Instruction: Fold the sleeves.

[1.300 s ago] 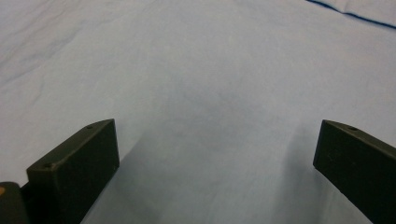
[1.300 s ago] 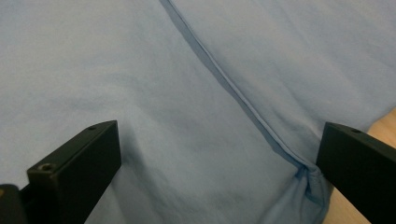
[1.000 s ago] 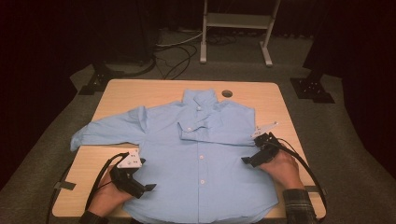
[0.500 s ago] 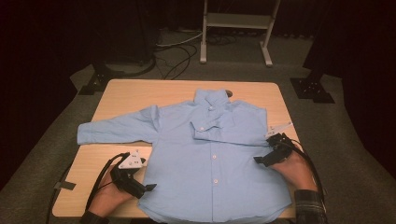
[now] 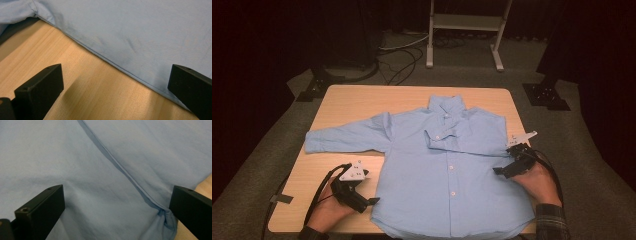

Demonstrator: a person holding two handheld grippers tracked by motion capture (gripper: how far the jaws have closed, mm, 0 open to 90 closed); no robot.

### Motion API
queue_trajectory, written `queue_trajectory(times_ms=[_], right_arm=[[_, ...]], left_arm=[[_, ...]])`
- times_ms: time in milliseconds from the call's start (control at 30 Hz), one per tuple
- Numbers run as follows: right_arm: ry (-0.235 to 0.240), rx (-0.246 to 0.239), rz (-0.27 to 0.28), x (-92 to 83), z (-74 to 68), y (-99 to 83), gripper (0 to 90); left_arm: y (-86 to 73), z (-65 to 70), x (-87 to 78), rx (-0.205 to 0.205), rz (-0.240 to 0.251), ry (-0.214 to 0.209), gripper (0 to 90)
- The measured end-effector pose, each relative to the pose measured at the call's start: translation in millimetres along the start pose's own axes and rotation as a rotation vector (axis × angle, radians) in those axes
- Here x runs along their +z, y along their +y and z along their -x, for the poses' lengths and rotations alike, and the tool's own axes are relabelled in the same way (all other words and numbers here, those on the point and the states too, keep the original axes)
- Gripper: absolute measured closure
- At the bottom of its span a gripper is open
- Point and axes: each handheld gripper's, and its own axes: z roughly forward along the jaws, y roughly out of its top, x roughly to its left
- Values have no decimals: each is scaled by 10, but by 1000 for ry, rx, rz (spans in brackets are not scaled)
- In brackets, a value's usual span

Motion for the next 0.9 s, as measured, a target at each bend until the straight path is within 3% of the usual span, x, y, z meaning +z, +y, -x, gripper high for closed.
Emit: queue_trajectory(times_ms=[600,900], right_arm=[[-7,10,-16,-50,51,-19,6],[-24,47,58,-316,-34,-22,7]], left_arm=[[4,3,9,2,-4,-4,0],[-5,-8,2,-8,2,-5,0]])
